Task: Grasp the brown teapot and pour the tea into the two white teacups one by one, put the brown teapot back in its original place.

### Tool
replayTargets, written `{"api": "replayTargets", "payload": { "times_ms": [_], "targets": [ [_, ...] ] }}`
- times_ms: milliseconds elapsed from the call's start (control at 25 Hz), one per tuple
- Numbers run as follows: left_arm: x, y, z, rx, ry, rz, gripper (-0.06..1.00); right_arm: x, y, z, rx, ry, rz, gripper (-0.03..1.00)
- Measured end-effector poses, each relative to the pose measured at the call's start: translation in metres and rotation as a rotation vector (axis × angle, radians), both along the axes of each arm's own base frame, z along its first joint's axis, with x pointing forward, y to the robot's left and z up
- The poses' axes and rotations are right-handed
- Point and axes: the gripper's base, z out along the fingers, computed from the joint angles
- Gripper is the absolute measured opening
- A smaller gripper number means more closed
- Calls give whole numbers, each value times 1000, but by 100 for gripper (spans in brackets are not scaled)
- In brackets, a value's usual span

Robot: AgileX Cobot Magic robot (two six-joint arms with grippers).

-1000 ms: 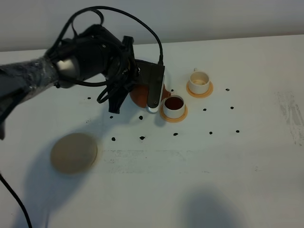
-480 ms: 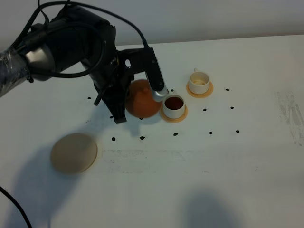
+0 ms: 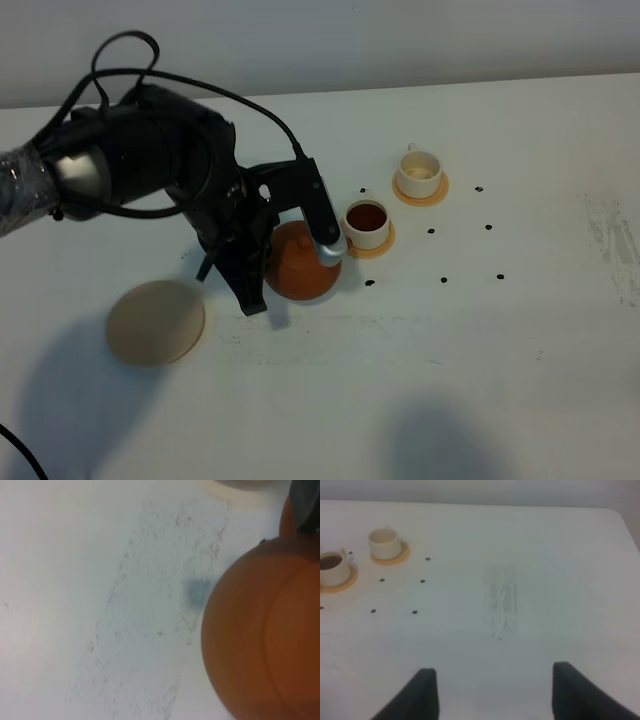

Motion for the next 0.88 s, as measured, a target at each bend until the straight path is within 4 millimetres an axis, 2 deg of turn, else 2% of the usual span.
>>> {"api": "replayTargets", "payload": {
  "times_ms": [120, 280, 480, 640, 880],
  "targets": [
    [1, -1, -11, -2, 5, 6, 12, 0, 0, 0, 0, 0, 0, 48],
    [7, -4, -37, 15, 24, 10, 12, 0, 0, 0, 0, 0, 0, 48],
    [10, -3, -42, 16, 21, 17, 12, 0, 0, 0, 0, 0, 0, 48],
    [8, -3, -29, -8, -1, 22, 12, 0, 0, 0, 0, 0, 0, 48],
    [7, 0, 26, -76, -106, 31, 12, 0, 0, 0, 0, 0, 0, 48]
  ]
}}
